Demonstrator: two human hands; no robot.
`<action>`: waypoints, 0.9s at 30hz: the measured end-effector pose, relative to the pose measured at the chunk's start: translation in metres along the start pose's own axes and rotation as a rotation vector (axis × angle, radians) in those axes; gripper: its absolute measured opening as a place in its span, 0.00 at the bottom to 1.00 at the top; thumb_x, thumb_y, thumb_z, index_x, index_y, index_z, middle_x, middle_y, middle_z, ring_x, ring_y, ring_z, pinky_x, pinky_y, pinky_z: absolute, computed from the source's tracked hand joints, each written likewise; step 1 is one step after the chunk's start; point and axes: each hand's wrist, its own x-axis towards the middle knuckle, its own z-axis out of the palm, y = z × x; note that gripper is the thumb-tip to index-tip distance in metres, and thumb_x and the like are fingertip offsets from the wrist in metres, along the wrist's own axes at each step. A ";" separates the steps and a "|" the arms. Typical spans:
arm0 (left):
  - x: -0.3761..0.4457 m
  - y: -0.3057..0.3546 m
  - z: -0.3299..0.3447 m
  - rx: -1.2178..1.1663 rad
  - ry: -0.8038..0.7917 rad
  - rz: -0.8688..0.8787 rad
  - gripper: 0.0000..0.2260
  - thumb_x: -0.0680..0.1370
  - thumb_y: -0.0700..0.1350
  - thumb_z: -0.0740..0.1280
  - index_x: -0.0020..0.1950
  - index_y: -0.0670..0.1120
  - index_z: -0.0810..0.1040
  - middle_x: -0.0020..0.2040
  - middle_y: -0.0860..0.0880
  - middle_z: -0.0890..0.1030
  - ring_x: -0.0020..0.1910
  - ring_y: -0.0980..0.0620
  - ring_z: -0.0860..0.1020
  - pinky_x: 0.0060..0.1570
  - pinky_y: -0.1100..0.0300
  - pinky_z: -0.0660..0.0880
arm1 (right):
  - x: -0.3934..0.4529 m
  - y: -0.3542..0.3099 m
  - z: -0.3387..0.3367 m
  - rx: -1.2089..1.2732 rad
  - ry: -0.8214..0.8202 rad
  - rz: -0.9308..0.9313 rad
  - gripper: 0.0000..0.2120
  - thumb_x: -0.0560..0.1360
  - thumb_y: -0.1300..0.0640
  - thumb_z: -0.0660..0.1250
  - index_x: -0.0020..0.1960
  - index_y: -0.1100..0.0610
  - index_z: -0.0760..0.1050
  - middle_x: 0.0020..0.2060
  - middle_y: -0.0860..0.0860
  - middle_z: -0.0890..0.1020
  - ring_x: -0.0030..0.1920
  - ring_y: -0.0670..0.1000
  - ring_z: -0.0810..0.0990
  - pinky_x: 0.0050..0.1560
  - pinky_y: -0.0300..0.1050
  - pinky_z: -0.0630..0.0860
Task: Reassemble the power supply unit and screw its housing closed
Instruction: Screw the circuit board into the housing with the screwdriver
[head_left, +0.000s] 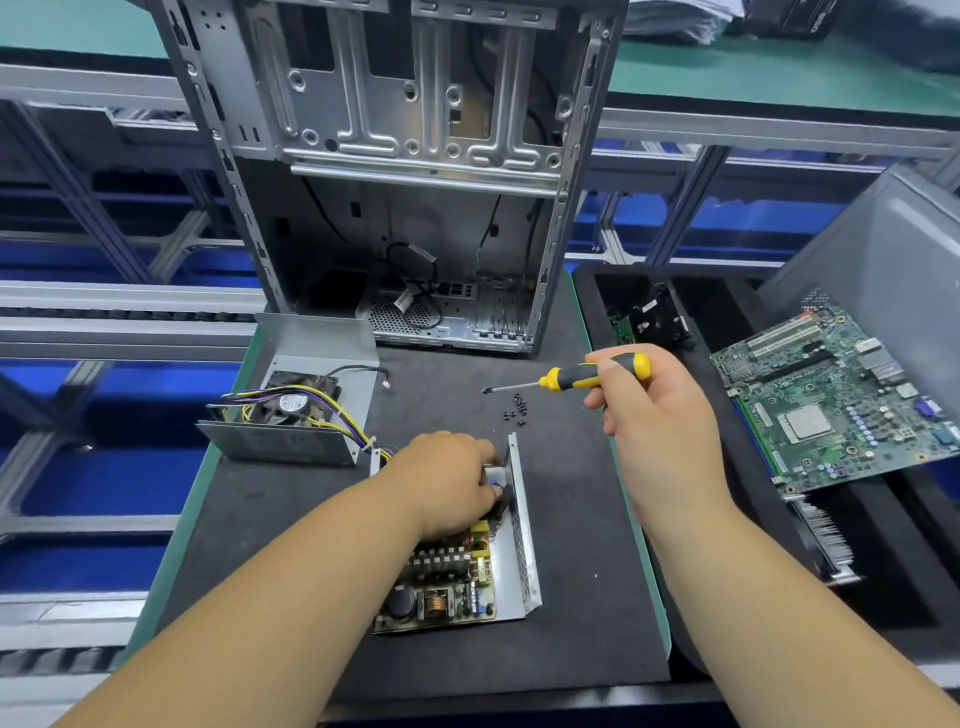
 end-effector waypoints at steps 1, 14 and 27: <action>-0.003 -0.002 -0.001 -0.021 0.004 0.008 0.14 0.79 0.54 0.63 0.63 0.53 0.75 0.57 0.52 0.80 0.60 0.47 0.75 0.59 0.55 0.71 | -0.001 0.001 0.000 -0.020 -0.005 -0.019 0.07 0.73 0.49 0.62 0.46 0.48 0.78 0.33 0.44 0.81 0.32 0.43 0.72 0.38 0.44 0.69; -0.030 -0.035 0.001 -0.029 0.366 -0.045 0.08 0.77 0.49 0.64 0.54 0.54 0.80 0.49 0.56 0.81 0.56 0.50 0.74 0.60 0.54 0.66 | 0.001 0.016 0.026 -0.266 -0.093 -0.175 0.05 0.75 0.55 0.64 0.41 0.50 0.76 0.33 0.38 0.79 0.31 0.39 0.73 0.30 0.28 0.66; -0.034 -0.040 0.006 -0.076 0.306 0.059 0.24 0.66 0.73 0.60 0.37 0.53 0.77 0.36 0.57 0.76 0.44 0.55 0.71 0.57 0.53 0.64 | 0.000 0.024 0.036 -0.436 -0.130 -0.169 0.06 0.75 0.55 0.65 0.40 0.47 0.75 0.37 0.36 0.79 0.36 0.40 0.75 0.34 0.40 0.67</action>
